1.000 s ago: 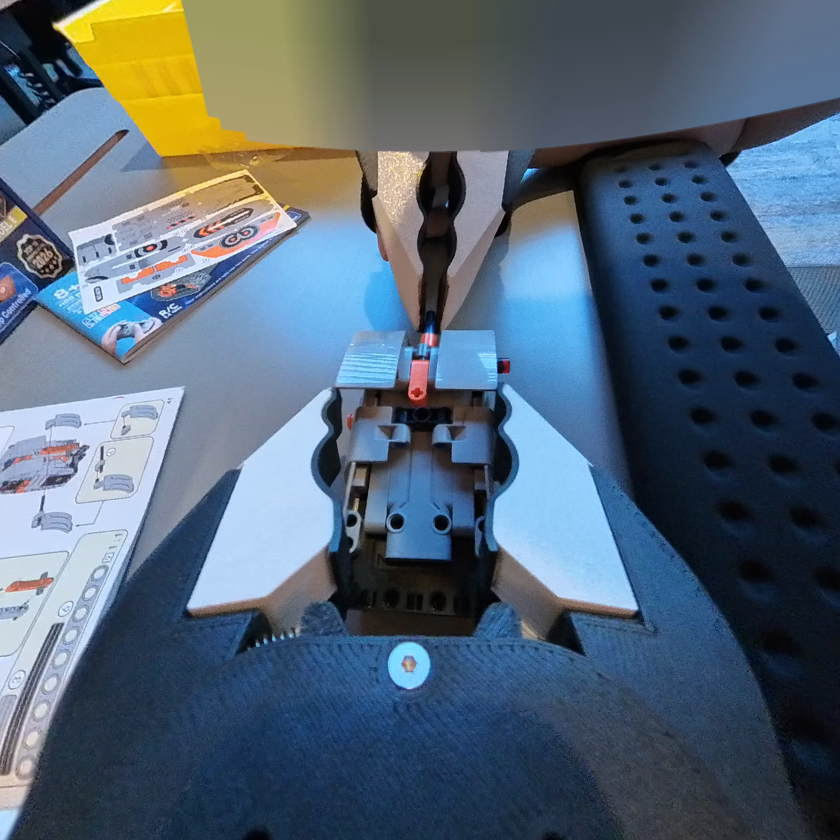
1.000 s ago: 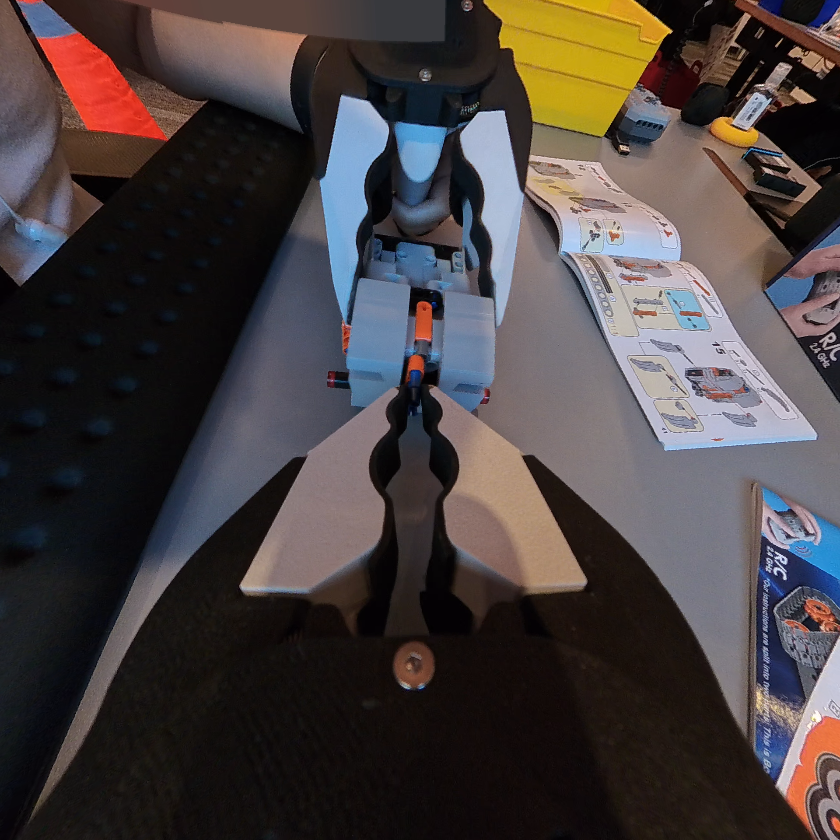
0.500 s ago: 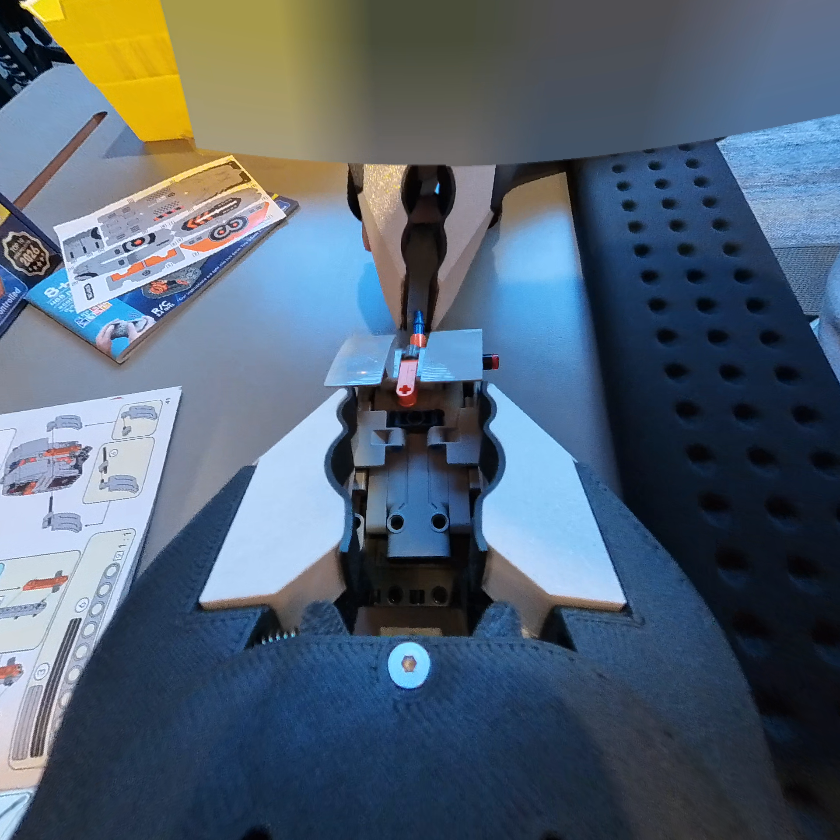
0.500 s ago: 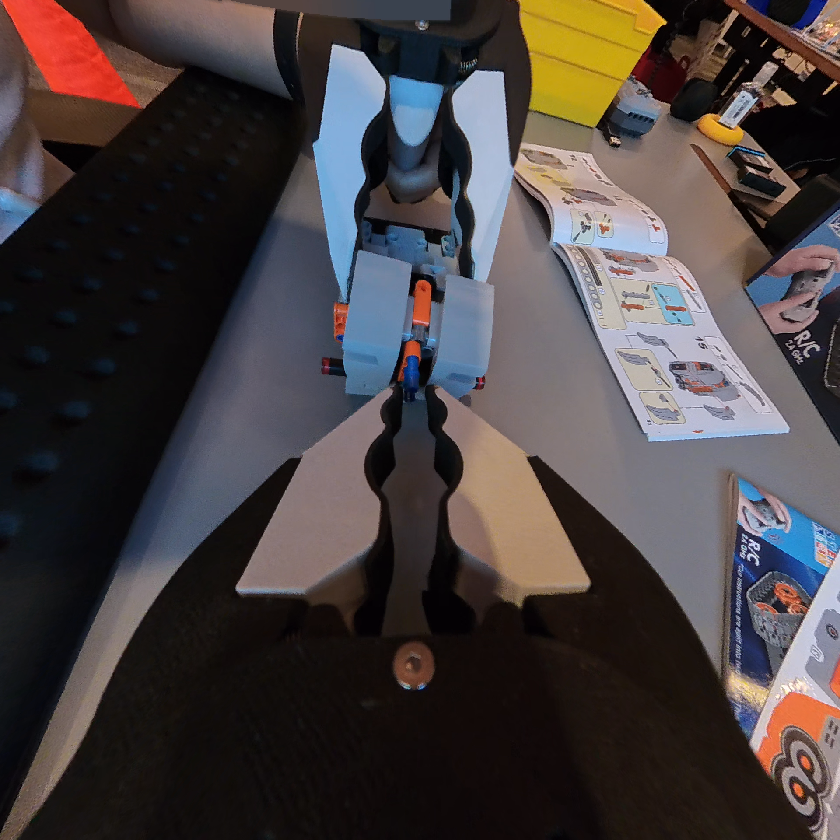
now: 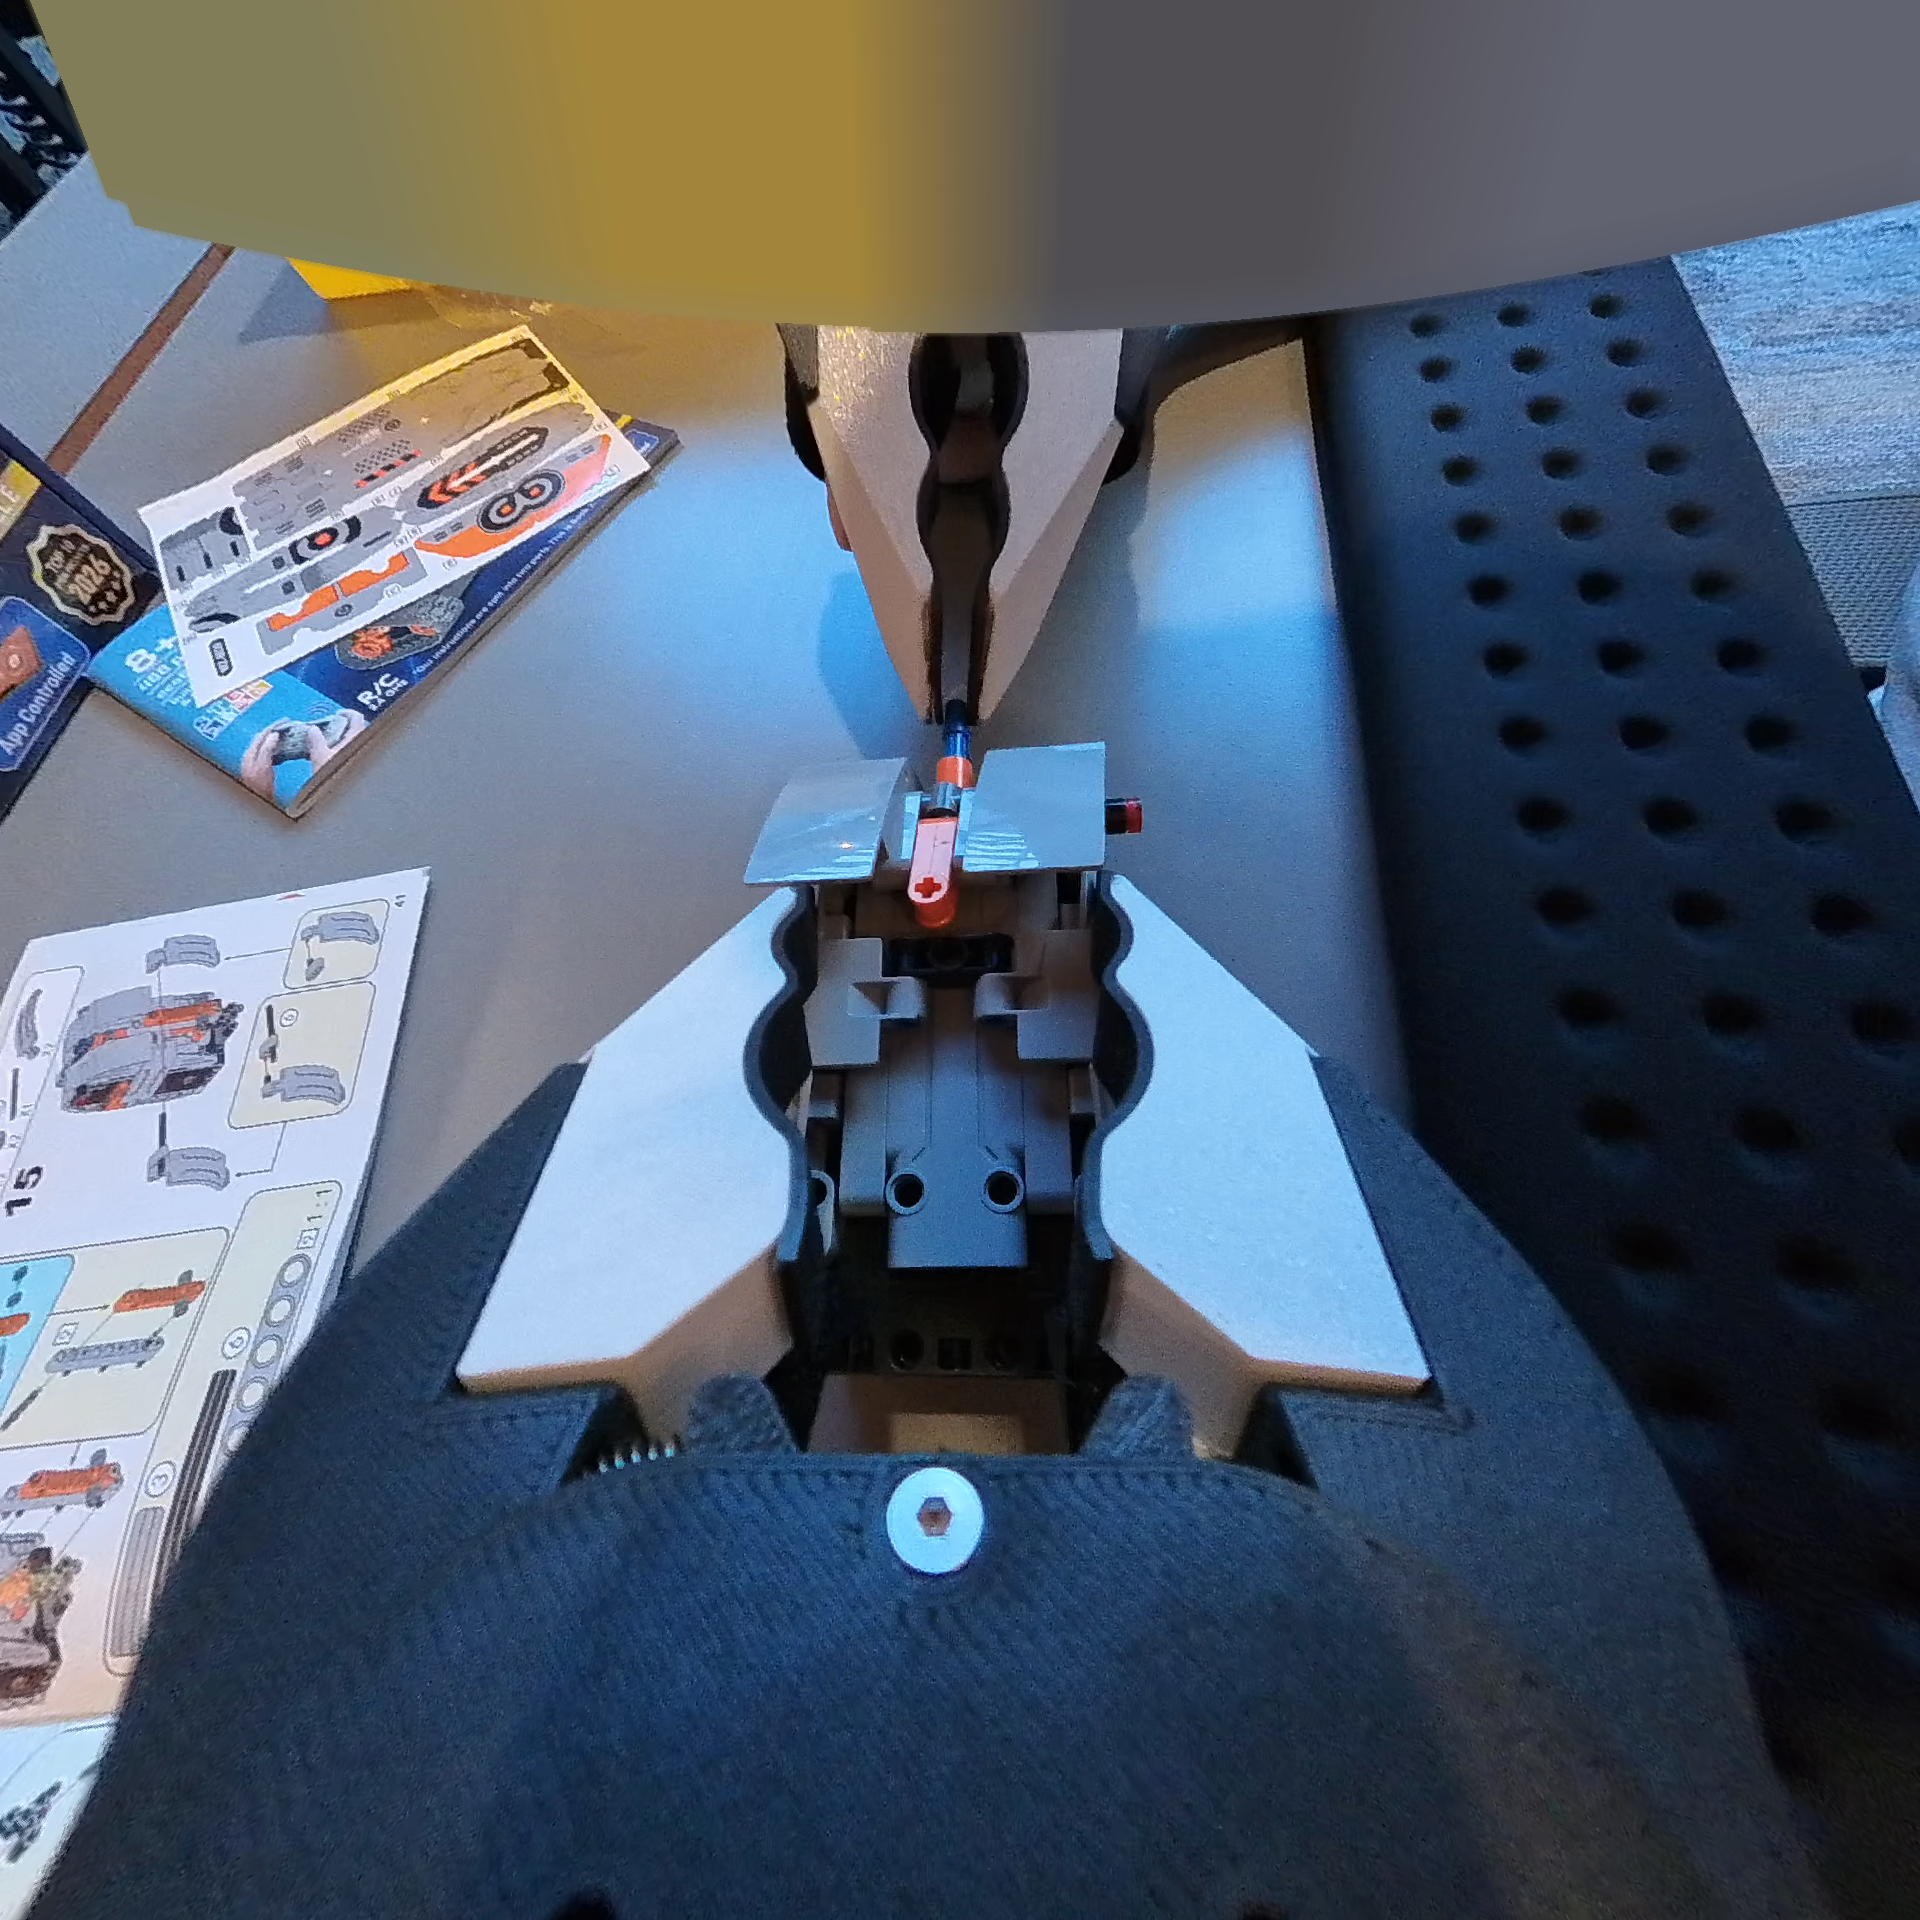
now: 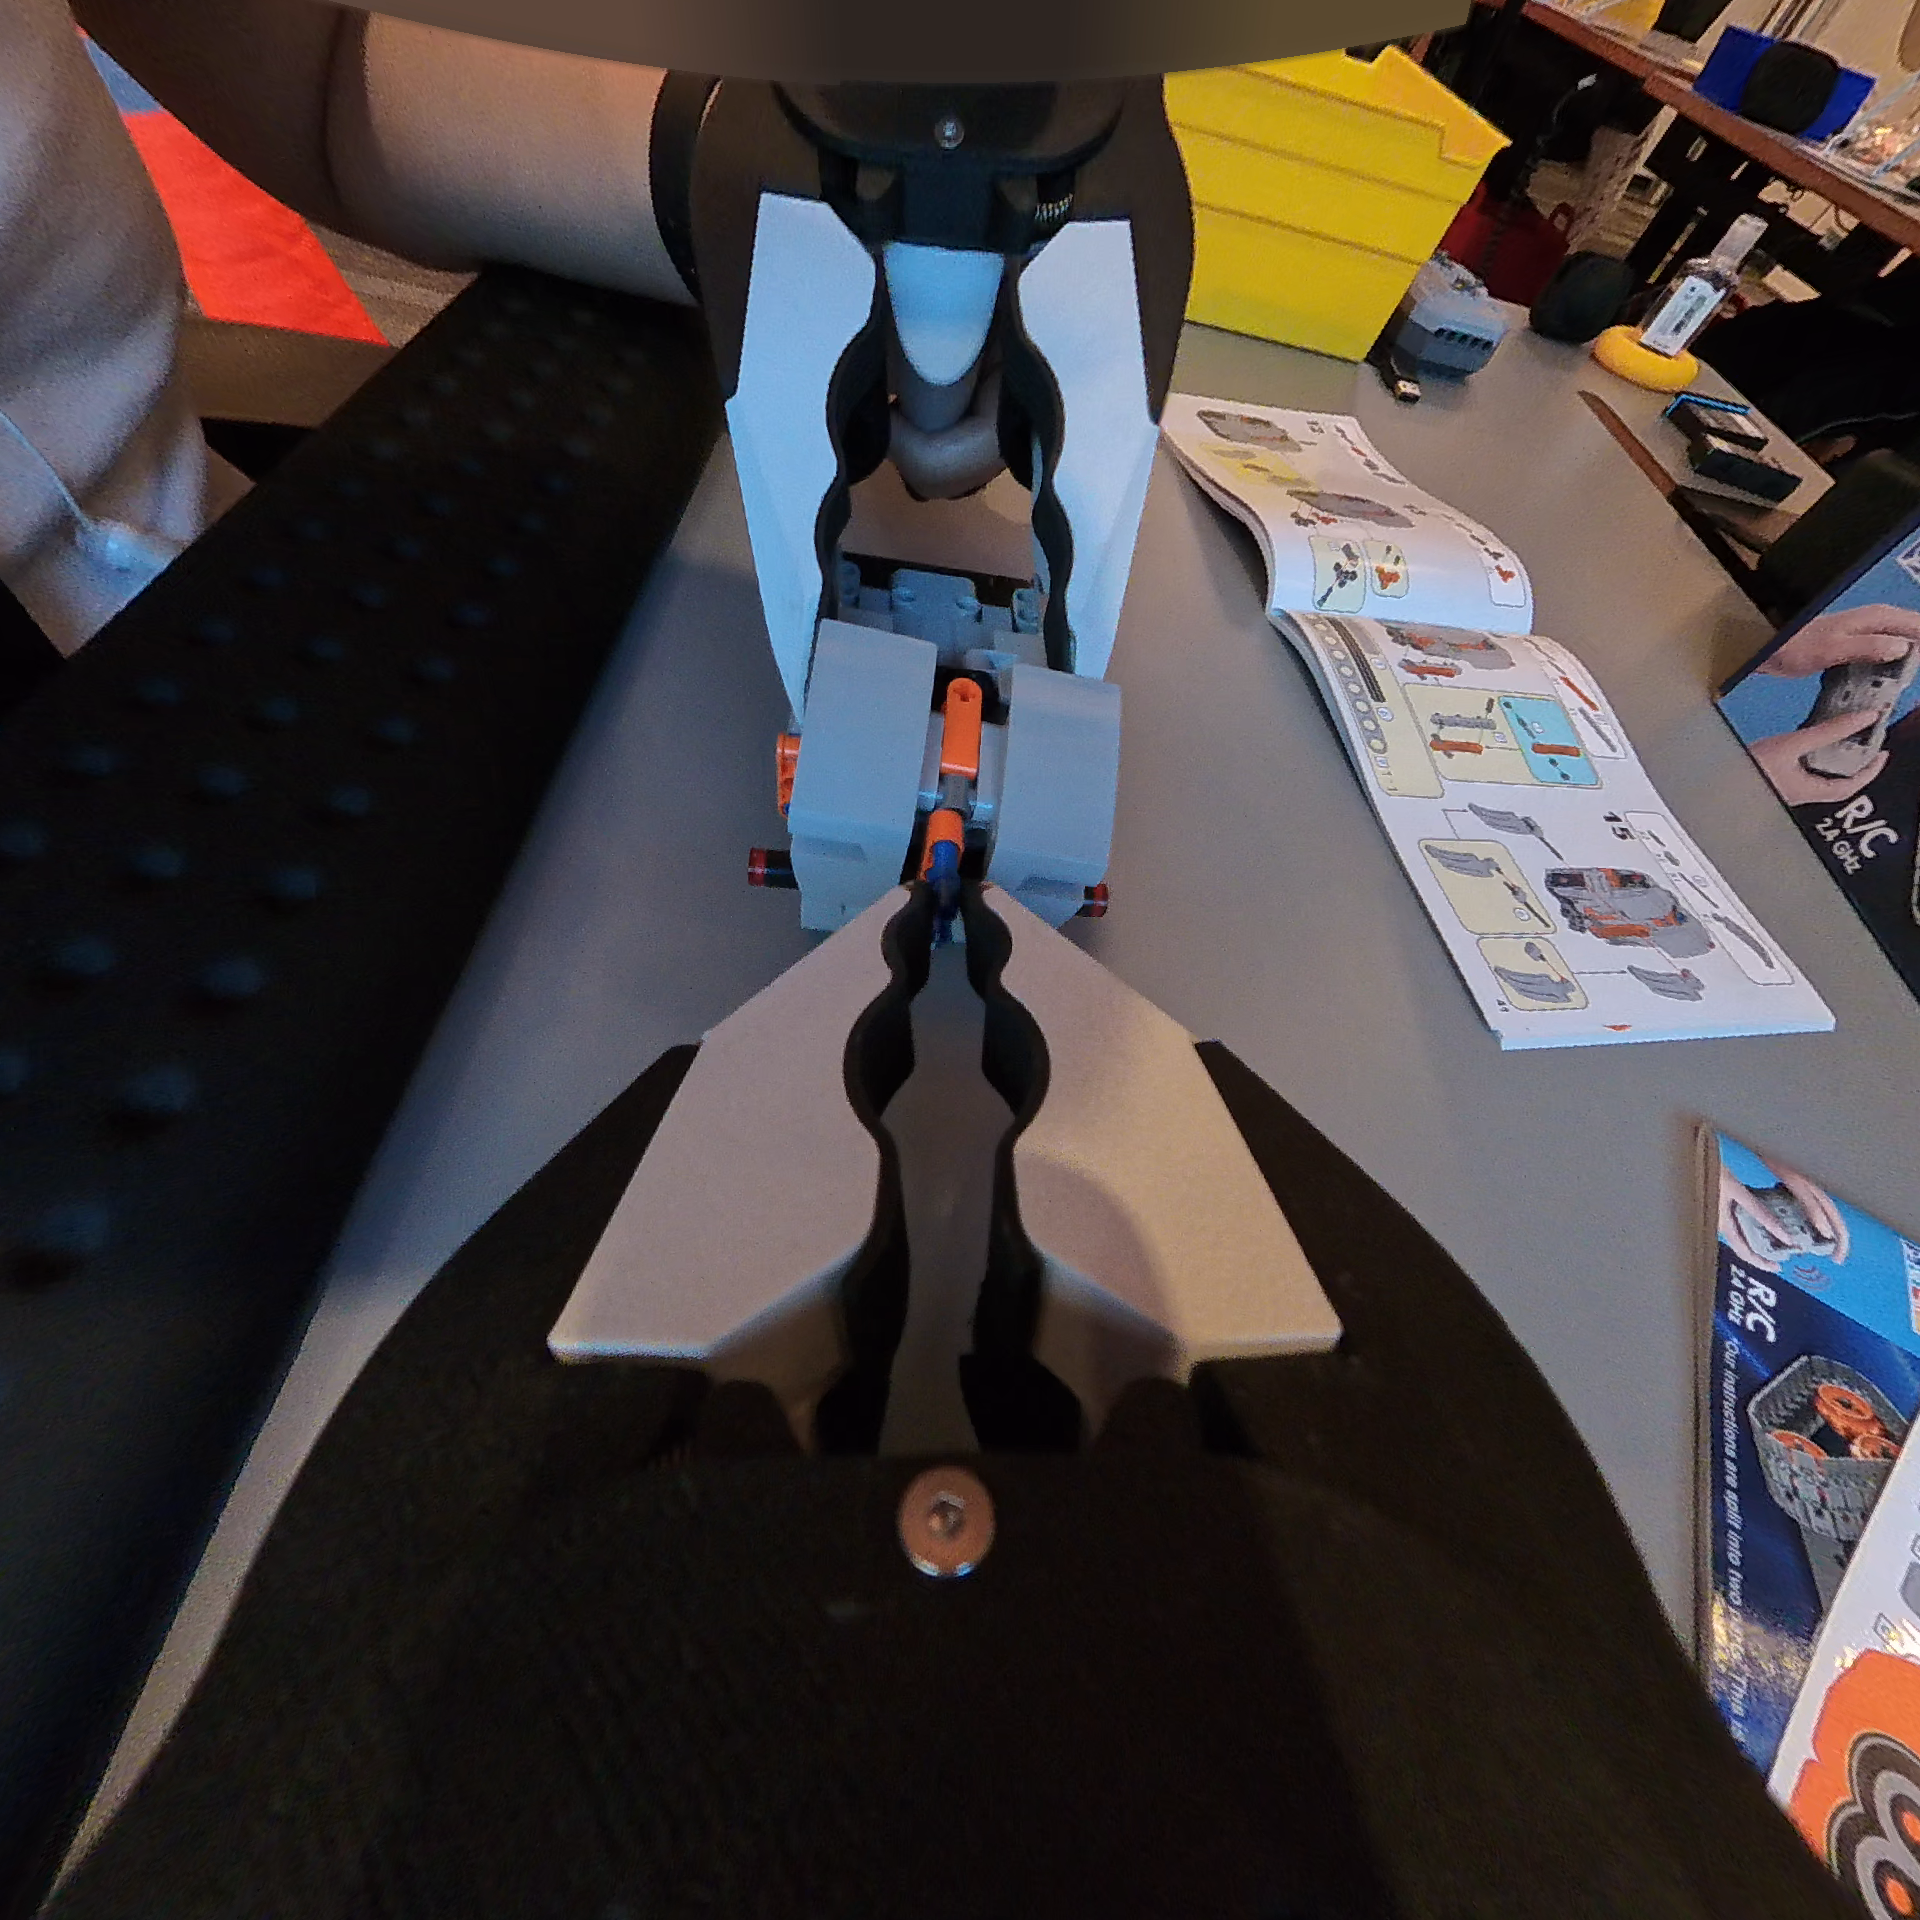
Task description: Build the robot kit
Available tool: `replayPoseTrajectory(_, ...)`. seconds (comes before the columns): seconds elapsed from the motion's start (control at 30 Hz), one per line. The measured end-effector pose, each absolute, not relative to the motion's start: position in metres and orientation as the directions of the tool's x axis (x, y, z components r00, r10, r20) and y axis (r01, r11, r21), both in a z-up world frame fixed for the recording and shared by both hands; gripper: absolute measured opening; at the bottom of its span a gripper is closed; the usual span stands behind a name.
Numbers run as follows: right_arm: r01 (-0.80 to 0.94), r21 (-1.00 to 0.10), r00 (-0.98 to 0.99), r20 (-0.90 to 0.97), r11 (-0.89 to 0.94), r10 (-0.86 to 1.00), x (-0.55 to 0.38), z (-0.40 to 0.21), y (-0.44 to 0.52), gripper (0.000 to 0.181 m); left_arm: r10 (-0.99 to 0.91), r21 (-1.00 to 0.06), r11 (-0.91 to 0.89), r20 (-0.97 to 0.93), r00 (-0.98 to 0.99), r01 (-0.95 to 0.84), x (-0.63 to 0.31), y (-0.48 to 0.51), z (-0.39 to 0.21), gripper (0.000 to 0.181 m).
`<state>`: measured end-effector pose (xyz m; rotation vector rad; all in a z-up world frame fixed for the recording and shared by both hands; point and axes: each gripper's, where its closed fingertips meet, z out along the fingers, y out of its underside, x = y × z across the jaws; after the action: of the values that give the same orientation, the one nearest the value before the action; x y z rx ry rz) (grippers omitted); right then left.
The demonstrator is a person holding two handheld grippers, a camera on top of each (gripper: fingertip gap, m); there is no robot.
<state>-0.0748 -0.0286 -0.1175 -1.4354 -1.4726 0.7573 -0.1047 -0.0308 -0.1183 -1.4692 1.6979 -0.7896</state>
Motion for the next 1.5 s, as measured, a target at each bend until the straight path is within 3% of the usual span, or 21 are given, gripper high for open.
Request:
replayPoseTrajectory(1.27, 0.390, -0.919, 0.094, 0.111, 0.066, 0.989, -0.080, -0.115, -0.029, 0.002, -0.991, -0.848, 0.134, -0.125, -0.052, -0.512, -0.108, -0.032, -0.118, 0.052)
replayPoseTrajectory(1.4, 0.359, -0.932, 0.102, 0.094, 0.052, 0.990, -0.078, -0.110, -0.028, 0.004, -0.994, -0.827, 0.110, -0.100, -0.049, -0.552, -0.118, -0.033, -0.123, 0.074)
replayPoseTrajectory(1.5, 0.322, -0.947, 0.129, 0.067, 0.022, 0.989, -0.071, -0.105, -0.024, 0.010, -1.000, -0.848, 0.008, 0.007, -0.027, -0.530, -0.129, -0.031, -0.118, 0.074)
